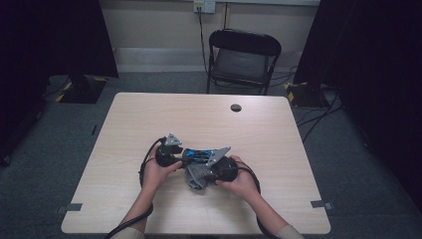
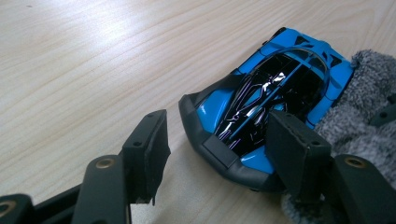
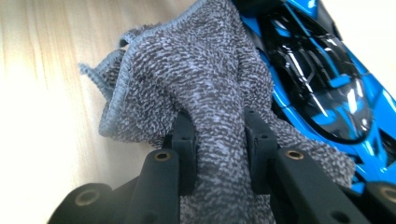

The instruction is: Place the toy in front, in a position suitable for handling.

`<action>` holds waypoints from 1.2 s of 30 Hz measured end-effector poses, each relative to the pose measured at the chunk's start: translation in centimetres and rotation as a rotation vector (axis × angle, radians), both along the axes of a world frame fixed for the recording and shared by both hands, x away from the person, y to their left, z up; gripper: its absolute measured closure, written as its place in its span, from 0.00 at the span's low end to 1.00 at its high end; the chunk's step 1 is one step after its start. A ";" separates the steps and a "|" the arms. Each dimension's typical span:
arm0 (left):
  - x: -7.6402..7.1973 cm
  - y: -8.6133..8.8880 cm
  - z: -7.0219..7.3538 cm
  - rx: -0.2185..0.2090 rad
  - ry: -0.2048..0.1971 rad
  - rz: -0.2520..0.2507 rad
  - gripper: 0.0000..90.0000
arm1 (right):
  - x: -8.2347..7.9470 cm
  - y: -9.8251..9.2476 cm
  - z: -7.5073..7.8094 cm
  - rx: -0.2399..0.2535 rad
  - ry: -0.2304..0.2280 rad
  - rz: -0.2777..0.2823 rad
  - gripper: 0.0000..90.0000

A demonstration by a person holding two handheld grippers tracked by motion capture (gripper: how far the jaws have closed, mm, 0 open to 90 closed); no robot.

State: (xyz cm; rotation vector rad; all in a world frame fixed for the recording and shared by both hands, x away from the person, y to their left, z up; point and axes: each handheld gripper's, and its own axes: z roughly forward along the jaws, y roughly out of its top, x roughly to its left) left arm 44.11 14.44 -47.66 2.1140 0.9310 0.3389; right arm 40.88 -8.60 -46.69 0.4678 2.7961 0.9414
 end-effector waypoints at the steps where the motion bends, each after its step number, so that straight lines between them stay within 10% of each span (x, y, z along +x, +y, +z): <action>1: 0.0 0.0 0.0 -0.005 0.000 0.002 0.44 | 0.0 -0.2 0.0 0.001 0.003 -0.005 0.79; 36: 0.1 -0.3 0.1 0.014 -0.001 0.002 0.43 | -0.1 -7.2 0.4 -0.019 -0.014 -0.115 0.79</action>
